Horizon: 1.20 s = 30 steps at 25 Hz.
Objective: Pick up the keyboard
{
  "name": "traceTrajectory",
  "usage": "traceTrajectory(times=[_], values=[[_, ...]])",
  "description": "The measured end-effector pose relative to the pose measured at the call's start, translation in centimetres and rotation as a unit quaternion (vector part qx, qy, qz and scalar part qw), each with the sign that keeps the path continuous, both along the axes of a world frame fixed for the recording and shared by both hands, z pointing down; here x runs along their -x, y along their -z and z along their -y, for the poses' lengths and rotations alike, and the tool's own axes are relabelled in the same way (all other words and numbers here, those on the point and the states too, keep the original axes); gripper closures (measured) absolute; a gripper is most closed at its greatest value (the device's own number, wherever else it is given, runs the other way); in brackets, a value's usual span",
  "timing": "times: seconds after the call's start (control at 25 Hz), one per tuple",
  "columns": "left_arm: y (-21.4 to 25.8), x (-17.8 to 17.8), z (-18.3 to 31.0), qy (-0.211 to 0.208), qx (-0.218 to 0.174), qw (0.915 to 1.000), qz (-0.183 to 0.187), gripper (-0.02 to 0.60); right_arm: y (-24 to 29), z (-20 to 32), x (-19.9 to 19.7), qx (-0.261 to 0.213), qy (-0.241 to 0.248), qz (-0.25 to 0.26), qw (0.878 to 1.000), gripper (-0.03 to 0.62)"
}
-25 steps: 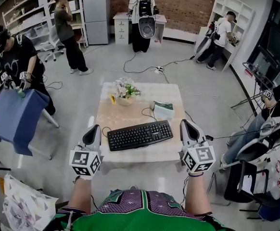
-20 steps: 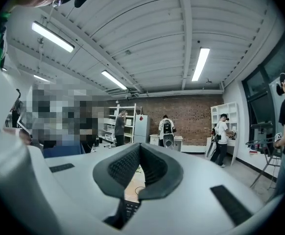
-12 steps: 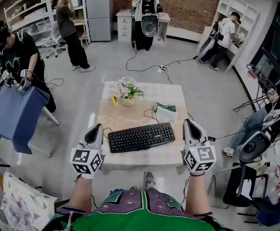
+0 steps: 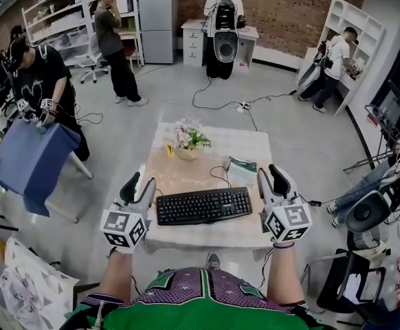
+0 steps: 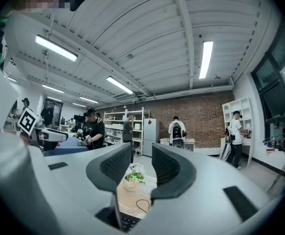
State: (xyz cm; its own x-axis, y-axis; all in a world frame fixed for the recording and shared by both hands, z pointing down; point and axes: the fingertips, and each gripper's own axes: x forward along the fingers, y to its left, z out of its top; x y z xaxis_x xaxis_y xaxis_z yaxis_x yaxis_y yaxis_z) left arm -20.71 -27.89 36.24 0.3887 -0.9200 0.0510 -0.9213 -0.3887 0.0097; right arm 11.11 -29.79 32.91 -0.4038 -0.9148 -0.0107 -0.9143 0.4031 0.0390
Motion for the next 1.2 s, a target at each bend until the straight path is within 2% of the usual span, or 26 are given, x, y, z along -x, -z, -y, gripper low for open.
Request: traceTrajectory(times=[0.04,0.12,0.2,0.36,0.64,0.8,1.0,1.2], values=[[-0.3,-0.3,0.2,-0.006,0.006,1.0,0.002,0.373,-0.3,0.2,0.2,0.006,0.009,0.001,1.0,0.461],[-1.0,-0.6,0.5,-0.011,0.012,0.9999,0.006,0.346,-1.3,0.6,0.5,0.024,0.027,0.006,0.999,0.374],[-1.5,-0.6,0.7,-0.01,0.019,0.9998,0.001,0.336,-2.4,1.0,0.7,0.043,0.038,0.006,0.998,0.339],[-3.4,-0.4,1.1,-0.007,0.042,0.999,-0.011,0.336,-4.5,1.6,0.5,0.074,0.048,0.008,0.996,0.336],[-8.6,0.1,2.5,0.01,0.096,0.9953,-0.008,0.336,-10.0,3.8,-0.6,0.144,0.054,-0.002,0.988,0.336],[-12.0,0.5,2.9,0.021,0.126,0.9917,0.013,0.336,-14.2,4.9,-0.8,0.187,0.056,-0.01,0.981,0.336],[-15.8,0.8,3.9,0.032,0.167,0.9855,0.007,0.337,-19.1,6.4,-1.1,0.238,0.059,-0.021,0.969,0.336],[-20.0,1.0,4.7,0.042,0.212,0.9764,0.002,0.337,-24.2,7.2,-1.7,0.294,0.069,-0.023,0.953,0.336]])
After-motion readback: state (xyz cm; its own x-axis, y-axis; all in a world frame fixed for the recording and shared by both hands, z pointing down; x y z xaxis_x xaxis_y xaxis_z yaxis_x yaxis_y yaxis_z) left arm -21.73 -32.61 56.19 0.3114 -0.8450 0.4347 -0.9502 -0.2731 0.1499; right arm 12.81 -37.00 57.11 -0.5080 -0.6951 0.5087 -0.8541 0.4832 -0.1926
